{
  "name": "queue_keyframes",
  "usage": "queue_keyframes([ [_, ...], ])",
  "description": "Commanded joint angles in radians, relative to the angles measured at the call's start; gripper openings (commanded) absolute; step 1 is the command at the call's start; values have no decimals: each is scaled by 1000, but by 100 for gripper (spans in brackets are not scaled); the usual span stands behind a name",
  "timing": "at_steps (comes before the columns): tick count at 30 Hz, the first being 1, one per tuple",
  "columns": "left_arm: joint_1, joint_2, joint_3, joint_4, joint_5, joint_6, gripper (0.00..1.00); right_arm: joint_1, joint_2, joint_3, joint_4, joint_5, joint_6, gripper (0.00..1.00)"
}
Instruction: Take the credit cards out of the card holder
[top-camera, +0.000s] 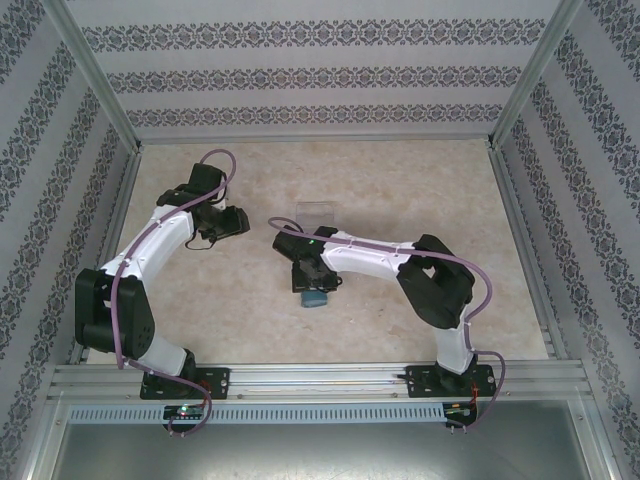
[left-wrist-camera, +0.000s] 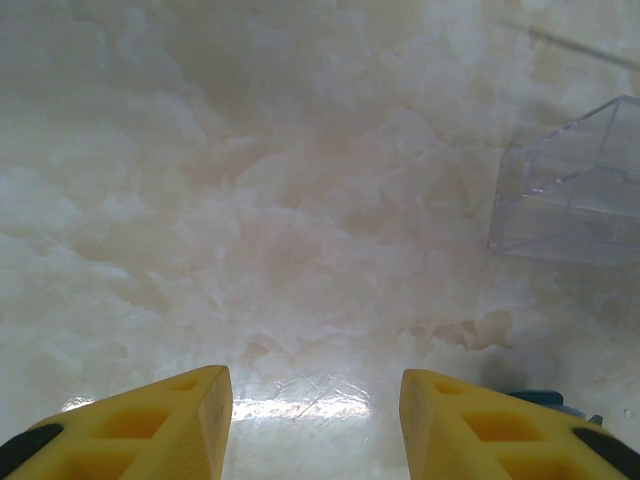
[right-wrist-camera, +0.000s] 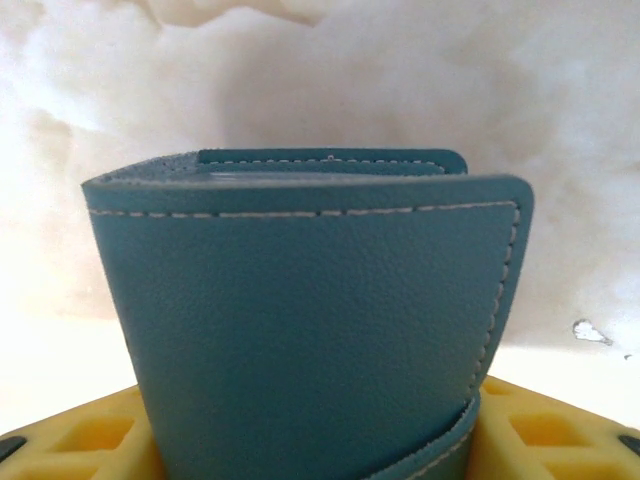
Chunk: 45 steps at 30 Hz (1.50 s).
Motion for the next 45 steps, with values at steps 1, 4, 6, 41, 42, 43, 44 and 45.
queue_keyframes([
  [1,-17,-11,6,17,25,-4,48,-9,23,32,-45,29,57,52],
  [4,-24,0,15,1,37,3,48,-11,28,41,-48,27,58,57],
  [6,-35,6,19,-10,41,4,48,-12,19,46,-51,27,55,62],
  [41,-184,66,-101,118,186,-176,44,-79,-46,-60,80,-69,-15,84],
  [42,-186,68,-101,120,189,-175,44,-79,-57,-60,79,-68,-15,86],
  [43,-186,69,-101,123,194,-178,44,-81,-67,-61,77,-69,-15,86],
  [44,-187,72,-103,128,203,-180,44,-83,-82,-64,74,-69,-16,86],
  [45,-188,76,-103,135,212,-184,44,-83,-98,-69,76,-69,-17,86],
])
